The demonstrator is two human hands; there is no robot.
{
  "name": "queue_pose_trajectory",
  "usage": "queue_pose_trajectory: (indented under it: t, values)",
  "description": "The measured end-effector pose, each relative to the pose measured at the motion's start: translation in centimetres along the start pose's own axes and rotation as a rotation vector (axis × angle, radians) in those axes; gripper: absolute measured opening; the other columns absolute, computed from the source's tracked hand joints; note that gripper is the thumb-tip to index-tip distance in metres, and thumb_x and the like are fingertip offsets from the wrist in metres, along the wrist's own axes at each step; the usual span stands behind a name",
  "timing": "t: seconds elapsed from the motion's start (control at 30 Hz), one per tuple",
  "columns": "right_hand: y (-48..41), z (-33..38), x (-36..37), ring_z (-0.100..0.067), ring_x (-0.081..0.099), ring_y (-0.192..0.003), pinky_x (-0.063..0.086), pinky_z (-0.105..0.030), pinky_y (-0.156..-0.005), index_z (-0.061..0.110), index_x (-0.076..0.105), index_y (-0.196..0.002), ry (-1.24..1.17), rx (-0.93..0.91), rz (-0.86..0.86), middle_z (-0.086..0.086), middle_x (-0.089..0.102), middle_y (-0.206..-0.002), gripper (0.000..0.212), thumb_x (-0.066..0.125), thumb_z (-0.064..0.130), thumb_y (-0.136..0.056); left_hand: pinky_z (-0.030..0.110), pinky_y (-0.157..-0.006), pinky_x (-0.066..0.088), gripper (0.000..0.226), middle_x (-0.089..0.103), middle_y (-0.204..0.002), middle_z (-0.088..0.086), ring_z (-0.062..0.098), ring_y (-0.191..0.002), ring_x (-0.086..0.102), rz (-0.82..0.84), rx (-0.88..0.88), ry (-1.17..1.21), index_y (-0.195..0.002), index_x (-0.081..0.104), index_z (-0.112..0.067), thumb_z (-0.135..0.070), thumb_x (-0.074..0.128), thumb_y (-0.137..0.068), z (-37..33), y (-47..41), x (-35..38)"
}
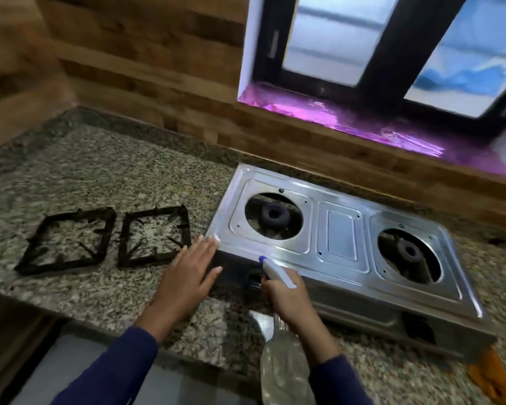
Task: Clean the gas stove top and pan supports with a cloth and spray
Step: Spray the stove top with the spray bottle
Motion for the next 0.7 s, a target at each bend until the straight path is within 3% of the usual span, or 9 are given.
queue_pose_trajectory:
  t: [0.07,0.13,0.27,0.43,0.6,0.7]
  values:
    - [-0.1,-0.5,0.9,-0.012,0.033,-0.05,0.024,-0.026,-0.051,0.017,0.04,-0.054,-0.015,0.088,0.011,0.01,0.039,-0.049,0.015,0.047,0.005,-0.059,0.04,-0.118,0.025,0.066,0.024,-0.16,-0.004,0.012,-0.148,0.016,-0.009,0.017,-0.017,-0.153,0.027,-0.019,-0.054,0.024,-0.097,0.3,0.2,0.3]
    - [0.0,-0.4,1.4,-0.017,0.031,-0.055,0.023,-0.026,-0.051,0.009,0.039,-0.061,-0.053,0.122,0.05,-0.002,0.037,-0.057,0.01,0.045,0.001,-0.06,0.04,-0.119,0.025,0.064,0.023,-0.16,-0.004,0.012,-0.148,0.016,-0.015,0.031,-0.019,-0.153,0.028,-0.019,-0.052,0.026,-0.097,0.5,0.3,0.2]
    - [0.3,0.3,2.2,-0.02,0.031,-0.059,0.027,-0.029,-0.05,-0.004,0.041,-0.071,-0.077,0.088,0.127,-0.013,0.036,-0.066,0.009,0.043,-0.005,-0.062,0.036,-0.118,0.022,0.062,0.03,-0.158,-0.003,0.012,-0.147,0.022,-0.024,0.063,-0.003,-0.151,0.033,-0.019,-0.049,0.029,-0.097,0.5,0.1,-0.3]
    - [0.8,-0.8,1.2,-0.015,0.033,-0.053,0.033,-0.026,-0.048,0.008,0.037,-0.066,0.036,0.154,0.044,-0.003,0.036,-0.061,0.012,0.045,-0.002,-0.069,0.038,-0.116,0.031,0.059,0.043,-0.151,0.001,0.016,-0.142,0.034,-0.062,0.071,0.003,-0.145,0.043,-0.014,-0.047,0.034,-0.097,0.3,-0.2,-0.3]
    - [2.6,-2.1,-2.3,-0.018,0.032,-0.054,0.028,-0.028,-0.049,0.003,0.04,-0.069,-0.066,0.192,-0.102,-0.01,0.035,-0.062,0.009,0.042,-0.001,-0.061,0.044,-0.115,0.031,0.055,0.056,-0.136,0.005,0.021,-0.132,0.047,-0.129,0.011,-0.029,-0.133,0.055,-0.012,-0.048,0.036,-0.096,-0.9,-1.0,-0.2]
    - [3.5,-3.1,-3.6,-0.018,0.027,-0.058,0.026,-0.027,-0.048,0.014,0.043,-0.065,-0.006,0.207,-0.15,-0.008,0.031,-0.064,0.012,0.043,0.002,-0.062,0.048,-0.114,0.031,0.056,0.056,-0.136,0.008,0.025,-0.133,0.044,-0.14,0.003,-0.038,-0.133,0.053,-0.011,-0.049,0.037,-0.096,-1.9,-1.8,0.1]
Point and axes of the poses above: each hand's wrist, its own y-axis away from the middle knuckle, its own x-axis out of the palm, z = x × y, the point moved 5 cm from there along -y, towards the middle knuckle
